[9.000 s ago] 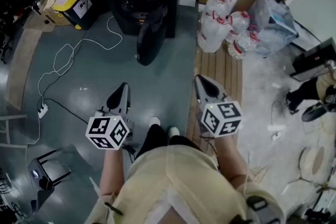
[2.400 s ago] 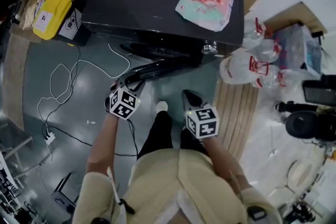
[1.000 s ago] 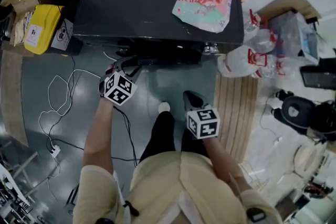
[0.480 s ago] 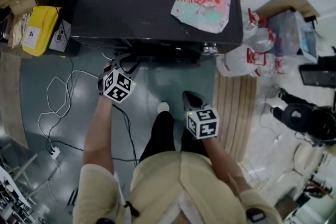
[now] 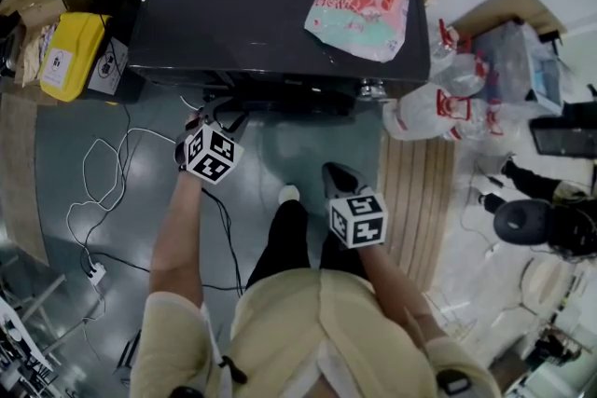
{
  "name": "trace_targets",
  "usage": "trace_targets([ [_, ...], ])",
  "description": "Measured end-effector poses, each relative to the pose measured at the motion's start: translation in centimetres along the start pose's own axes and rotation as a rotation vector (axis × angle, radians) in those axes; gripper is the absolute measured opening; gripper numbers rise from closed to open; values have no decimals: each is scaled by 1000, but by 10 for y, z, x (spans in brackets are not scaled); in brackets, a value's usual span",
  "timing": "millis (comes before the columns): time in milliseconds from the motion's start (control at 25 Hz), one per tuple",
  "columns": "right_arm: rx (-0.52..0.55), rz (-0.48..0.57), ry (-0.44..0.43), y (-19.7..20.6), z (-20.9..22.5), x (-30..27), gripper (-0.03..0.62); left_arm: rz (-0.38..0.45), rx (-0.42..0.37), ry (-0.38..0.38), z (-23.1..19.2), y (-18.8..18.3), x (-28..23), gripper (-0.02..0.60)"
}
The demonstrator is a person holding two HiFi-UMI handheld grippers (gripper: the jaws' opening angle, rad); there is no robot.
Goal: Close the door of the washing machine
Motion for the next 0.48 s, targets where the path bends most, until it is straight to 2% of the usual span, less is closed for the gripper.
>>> trace_targets([
  [320,3,23,3,-8,3,5,6,-28,52,-17,0,1,1,167],
  [480,9,36,-4,-10,8,10,6,-21,112,-60,1,3,4,167],
])
Point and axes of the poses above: the fingertips, and each gripper's own axes: x backward along the fingers, z to its right, y out of its underside, the point moved 2 cm from there along x, backward along the fingers, and after that the axes turned 2 degrees about y, right-handed, at the moved point
